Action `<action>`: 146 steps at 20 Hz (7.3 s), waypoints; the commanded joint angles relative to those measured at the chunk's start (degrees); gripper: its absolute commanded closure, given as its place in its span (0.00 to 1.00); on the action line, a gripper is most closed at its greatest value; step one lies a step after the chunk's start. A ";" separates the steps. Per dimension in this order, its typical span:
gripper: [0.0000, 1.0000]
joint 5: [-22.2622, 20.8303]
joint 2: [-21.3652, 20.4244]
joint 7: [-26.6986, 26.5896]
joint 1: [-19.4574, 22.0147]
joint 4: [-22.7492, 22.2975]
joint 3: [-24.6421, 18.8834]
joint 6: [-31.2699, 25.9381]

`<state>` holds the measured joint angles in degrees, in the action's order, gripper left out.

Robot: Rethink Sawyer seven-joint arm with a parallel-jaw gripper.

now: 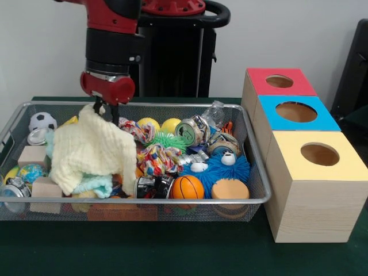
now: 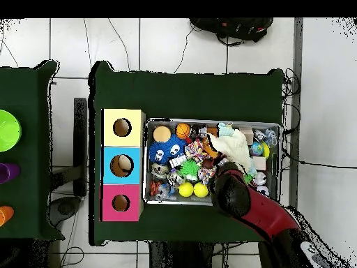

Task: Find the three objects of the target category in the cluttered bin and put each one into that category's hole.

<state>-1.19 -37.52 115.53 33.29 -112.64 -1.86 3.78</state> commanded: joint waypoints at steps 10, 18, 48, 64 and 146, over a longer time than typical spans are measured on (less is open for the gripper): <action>0.00 1.19 0.78 10.70 1.54 -1.91 -4.62 0.80; 0.00 1.56 1.45 11.90 0.63 -1.60 -3.06 3.68; 0.00 -17.24 5.60 -1.17 32.65 2.85 -26.23 -8.46; 0.00 2.66 5.98 13.86 3.93 3.39 -6.29 5.64; 1.00 -10.09 -13.99 -5.70 43.52 -4.87 -33.18 -26.46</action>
<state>-7.21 -51.95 115.51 78.79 -118.73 -29.16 -23.92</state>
